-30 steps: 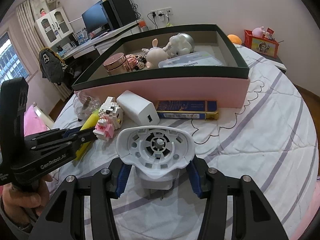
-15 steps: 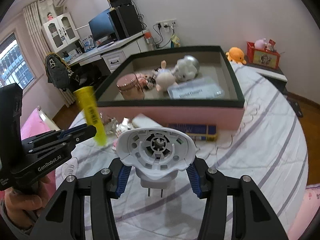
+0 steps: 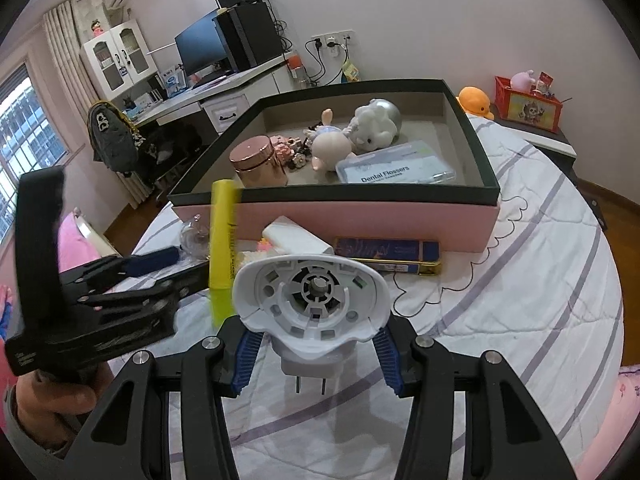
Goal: Organize rigid objects
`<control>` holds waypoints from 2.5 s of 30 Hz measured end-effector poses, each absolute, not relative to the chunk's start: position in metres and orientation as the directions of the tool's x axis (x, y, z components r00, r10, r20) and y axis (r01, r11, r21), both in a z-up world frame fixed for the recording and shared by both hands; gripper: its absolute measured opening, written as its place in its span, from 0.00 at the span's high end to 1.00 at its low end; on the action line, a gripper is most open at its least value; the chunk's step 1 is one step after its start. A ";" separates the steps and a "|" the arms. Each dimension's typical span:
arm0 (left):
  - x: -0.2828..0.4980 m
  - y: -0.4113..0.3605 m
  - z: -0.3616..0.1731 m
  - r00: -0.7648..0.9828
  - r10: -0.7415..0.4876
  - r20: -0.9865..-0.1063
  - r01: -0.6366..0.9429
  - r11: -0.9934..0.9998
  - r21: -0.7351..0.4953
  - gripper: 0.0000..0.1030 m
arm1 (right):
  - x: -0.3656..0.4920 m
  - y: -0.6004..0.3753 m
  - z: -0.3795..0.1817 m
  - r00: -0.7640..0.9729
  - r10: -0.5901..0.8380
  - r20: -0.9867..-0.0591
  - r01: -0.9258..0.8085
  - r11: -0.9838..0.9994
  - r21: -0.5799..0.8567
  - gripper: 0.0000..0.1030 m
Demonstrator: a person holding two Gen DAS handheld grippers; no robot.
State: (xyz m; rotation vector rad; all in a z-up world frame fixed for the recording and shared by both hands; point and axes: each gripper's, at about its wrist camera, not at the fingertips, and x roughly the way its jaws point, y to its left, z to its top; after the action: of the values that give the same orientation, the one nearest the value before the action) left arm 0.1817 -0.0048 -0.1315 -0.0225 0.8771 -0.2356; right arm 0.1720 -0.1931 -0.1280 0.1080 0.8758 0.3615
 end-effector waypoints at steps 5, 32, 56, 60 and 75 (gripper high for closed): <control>0.180 -0.013 -0.126 0.623 -0.217 -0.752 0.219 0.971 -0.099 0.08 | 0.173 -0.197 -0.131 0.582 0.351 -0.734 -0.255 0.935 0.245 0.50; 0.170 -0.012 -0.139 0.580 -0.276 -0.766 0.172 0.961 -0.216 0.76 | 0.167 -0.201 -0.127 0.590 0.356 -0.725 -0.252 0.934 0.254 0.50; 0.240 -0.021 -0.041 0.727 -0.268 -0.632 0.230 0.962 -0.144 0.76 | 0.248 -0.200 -0.056 0.686 0.343 -0.642 -0.293 0.938 0.188 0.50; 0.269 -0.030 -0.040 0.725 -0.270 -0.634 0.233 0.962 -0.142 0.76 | 0.278 -0.197 -0.059 0.676 0.333 -0.657 -0.286 0.941 0.182 0.50; 0.341 -0.054 -0.083 0.652 -0.250 -0.716 0.225 0.965 -0.132 0.75 | 0.335 -0.208 -0.107 0.607 0.263 -0.750 -0.202 0.964 0.174 0.48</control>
State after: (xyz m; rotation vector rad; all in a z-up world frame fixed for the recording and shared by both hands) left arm 0.3412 -0.0537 -0.0828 -0.0321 0.8180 -0.2695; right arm 0.3355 -0.2076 -0.1067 0.0743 0.8785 0.2694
